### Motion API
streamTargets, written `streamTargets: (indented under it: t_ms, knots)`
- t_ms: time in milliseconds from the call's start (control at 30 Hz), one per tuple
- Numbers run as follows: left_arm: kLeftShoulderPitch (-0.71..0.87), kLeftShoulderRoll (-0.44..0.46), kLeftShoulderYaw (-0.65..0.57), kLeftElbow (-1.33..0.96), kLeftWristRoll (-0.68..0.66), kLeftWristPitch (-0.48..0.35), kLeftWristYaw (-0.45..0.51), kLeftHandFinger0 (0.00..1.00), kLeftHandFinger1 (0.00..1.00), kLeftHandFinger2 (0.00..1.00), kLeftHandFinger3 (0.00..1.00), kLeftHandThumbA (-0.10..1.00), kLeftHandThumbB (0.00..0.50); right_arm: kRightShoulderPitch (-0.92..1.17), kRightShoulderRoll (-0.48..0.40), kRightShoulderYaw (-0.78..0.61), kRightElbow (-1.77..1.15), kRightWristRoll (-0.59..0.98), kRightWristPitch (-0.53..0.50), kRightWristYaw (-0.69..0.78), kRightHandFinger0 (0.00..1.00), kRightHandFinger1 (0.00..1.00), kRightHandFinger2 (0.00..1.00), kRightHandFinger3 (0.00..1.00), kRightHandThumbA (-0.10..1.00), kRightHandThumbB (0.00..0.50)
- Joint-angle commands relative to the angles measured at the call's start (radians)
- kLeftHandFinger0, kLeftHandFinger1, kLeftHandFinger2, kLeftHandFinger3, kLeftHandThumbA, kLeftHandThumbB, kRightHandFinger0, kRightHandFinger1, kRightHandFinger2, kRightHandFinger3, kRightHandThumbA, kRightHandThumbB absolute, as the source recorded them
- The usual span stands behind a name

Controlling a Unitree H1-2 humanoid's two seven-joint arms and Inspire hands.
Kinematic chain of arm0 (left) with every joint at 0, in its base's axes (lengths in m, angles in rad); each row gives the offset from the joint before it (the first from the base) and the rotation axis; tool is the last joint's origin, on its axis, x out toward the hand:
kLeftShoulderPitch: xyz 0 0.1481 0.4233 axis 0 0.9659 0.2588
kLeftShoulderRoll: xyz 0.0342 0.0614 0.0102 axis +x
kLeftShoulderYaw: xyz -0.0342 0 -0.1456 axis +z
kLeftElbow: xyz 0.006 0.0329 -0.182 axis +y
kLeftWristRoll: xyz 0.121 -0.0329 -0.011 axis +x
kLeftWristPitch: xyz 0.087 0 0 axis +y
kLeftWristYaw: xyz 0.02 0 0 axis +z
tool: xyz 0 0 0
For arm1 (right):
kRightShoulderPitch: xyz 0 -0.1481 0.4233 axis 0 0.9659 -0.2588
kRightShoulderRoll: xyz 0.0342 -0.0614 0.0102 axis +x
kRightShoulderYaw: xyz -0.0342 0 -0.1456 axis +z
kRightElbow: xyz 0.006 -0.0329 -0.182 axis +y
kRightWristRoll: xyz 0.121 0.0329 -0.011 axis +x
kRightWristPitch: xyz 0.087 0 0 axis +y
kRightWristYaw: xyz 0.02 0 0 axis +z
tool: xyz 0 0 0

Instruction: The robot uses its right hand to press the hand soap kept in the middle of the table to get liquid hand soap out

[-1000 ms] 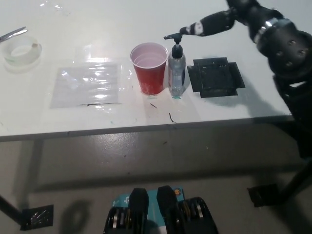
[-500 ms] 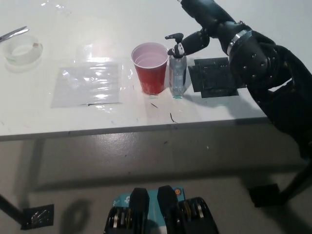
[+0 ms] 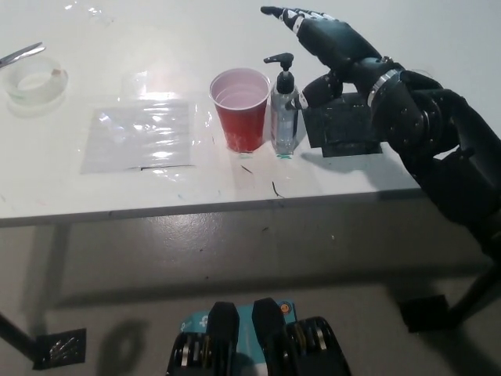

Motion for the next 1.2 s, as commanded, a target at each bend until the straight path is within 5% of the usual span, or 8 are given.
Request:
streamTargets:
  t_ms: [0, 233, 500, 667, 900, 1167]
  knots:
    - [-0.018, 0.042, 0.009, -0.033, -0.005, 0.004, -0.011, 0.31, 0.39, 0.49, 0.64, 0.68, 0.001, -0.039, 0.012, 0.003, 0.008, -0.058, -0.092, -0.005, 1.0, 1.0, 1.0, 1.0, 1.0, 0.393]
    - [-0.017, 0.05, 0.008, -0.052, 0.002, 0.016, -0.008, 0.3, 0.39, 0.49, 0.65, 0.68, 0.0, -0.047, 0.04, 0.005, 0.046, -0.088, -0.141, -0.012, 1.0, 1.0, 1.0, 1.0, 1.0, 0.373]
    - [-0.024, 0.049, 0.006, -0.043, -0.005, 0.006, -0.012, 0.3, 0.39, 0.47, 0.64, 0.68, 0.0, -0.064, 0.074, 0.02, 0.097, -0.147, -0.162, -0.015, 1.0, 1.0, 1.0, 1.0, 1.0, 0.413]
    - [-0.025, 0.052, 0.005, -0.045, -0.002, 0.003, -0.014, 0.3, 0.38, 0.49, 0.65, 0.71, 0.0, -0.05, 0.067, 0.026, 0.142, -0.175, -0.214, -0.039, 1.0, 1.0, 1.0, 1.0, 1.0, 0.363]
    - [-0.021, 0.053, 0.008, -0.053, 0.0, 0.005, -0.012, 0.31, 0.39, 0.48, 0.66, 0.71, 0.0, -0.018, 0.06, 0.011, 0.145, -0.187, -0.148, 0.003, 1.0, 1.0, 1.0, 1.0, 1.0, 0.389]
    - [-0.021, 0.048, 0.011, -0.058, -0.002, 0.011, -0.008, 0.3, 0.39, 0.49, 0.65, 0.68, 0.0, 0.02, 0.062, 0.004, 0.205, -0.19, -0.237, -0.062, 1.0, 1.0, 1.0, 1.0, 1.0, 0.416]
